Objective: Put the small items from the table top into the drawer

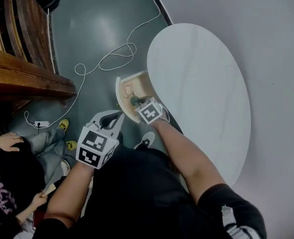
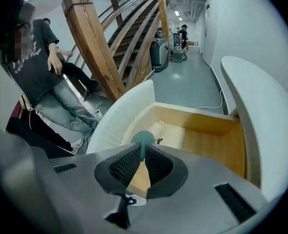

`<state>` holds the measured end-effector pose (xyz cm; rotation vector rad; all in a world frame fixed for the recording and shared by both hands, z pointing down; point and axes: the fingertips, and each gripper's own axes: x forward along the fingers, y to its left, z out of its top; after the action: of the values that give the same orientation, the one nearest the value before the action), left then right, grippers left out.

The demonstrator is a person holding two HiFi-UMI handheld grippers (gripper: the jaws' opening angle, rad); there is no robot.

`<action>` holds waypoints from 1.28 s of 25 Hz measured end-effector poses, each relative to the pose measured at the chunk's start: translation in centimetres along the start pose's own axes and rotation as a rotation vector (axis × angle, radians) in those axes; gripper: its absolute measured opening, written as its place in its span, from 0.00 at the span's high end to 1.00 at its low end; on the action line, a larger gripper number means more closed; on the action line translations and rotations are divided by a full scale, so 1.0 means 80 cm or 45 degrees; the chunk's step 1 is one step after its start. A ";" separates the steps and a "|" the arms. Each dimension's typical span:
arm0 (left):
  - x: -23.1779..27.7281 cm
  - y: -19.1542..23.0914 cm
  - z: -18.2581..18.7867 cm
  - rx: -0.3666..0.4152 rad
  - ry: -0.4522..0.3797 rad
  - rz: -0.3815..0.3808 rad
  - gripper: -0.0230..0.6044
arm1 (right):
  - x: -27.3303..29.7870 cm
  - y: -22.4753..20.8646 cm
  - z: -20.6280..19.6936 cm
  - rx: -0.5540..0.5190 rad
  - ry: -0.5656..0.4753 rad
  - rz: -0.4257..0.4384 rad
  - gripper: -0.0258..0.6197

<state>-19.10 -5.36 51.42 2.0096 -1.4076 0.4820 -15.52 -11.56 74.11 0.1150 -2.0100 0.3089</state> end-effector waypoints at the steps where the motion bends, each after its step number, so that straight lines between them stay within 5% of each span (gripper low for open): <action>1: 0.000 0.004 -0.001 -0.007 0.005 -0.004 0.94 | 0.008 -0.003 0.001 -0.017 0.020 -0.001 0.92; 10: 0.011 0.025 -0.017 -0.021 0.069 -0.052 0.94 | 0.071 -0.024 -0.001 -0.209 0.184 -0.006 0.92; 20: 0.025 0.029 -0.027 -0.024 0.117 -0.082 0.94 | 0.114 -0.017 -0.011 -0.216 0.232 0.049 0.87; 32: 0.031 0.025 -0.015 0.022 0.107 -0.116 0.94 | 0.076 -0.013 0.006 -0.082 0.086 -0.004 0.83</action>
<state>-19.97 -6.76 54.40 2.0328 -1.2594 0.5335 -18.41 -12.36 79.54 0.0664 -1.9506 0.2423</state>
